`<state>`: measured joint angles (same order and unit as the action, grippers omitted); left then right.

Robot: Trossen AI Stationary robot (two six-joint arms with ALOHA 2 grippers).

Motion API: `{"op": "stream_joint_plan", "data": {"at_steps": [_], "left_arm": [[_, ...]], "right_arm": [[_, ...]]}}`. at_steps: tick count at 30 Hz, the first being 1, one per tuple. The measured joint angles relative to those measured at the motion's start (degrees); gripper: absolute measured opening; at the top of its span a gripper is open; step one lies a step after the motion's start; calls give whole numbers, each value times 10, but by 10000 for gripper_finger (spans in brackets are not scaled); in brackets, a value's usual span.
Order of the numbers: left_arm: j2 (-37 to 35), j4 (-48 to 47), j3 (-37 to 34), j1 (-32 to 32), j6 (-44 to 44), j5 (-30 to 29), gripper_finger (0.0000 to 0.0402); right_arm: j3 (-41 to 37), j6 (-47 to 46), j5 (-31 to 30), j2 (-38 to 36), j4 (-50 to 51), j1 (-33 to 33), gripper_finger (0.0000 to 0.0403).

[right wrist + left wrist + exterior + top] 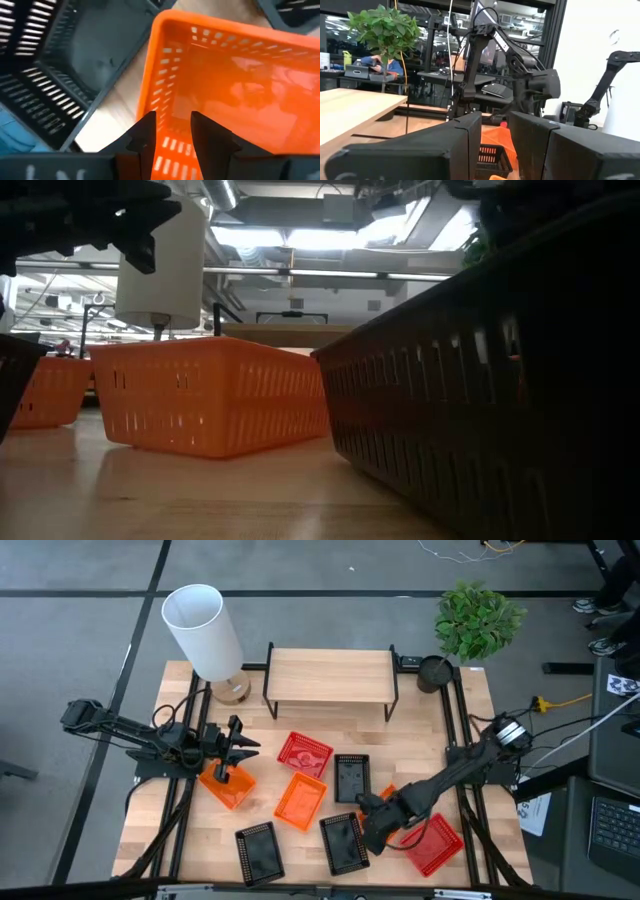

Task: Stack baskets on shelf by color
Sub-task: Put the right orange basket on the shelf

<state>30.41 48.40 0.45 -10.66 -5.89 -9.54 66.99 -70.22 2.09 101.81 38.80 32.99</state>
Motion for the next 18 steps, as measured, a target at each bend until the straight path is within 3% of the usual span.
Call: {"op": "stream_joint_plan", "data": {"at_steps": [7, 14, 18], "left_arm": [[0, 0, 0, 0, 0, 0, 94], [0, 0, 0, 0, 0, 0, 94], [0, 0, 0, 0, 0, 0, 94]], "right_arm": [[96, -1, -44, 20, 191, 0, 122], [138, 2, -54, 31, 160, 3, 122], [137, -1, -20, 64, 142, 4, 122]]}}
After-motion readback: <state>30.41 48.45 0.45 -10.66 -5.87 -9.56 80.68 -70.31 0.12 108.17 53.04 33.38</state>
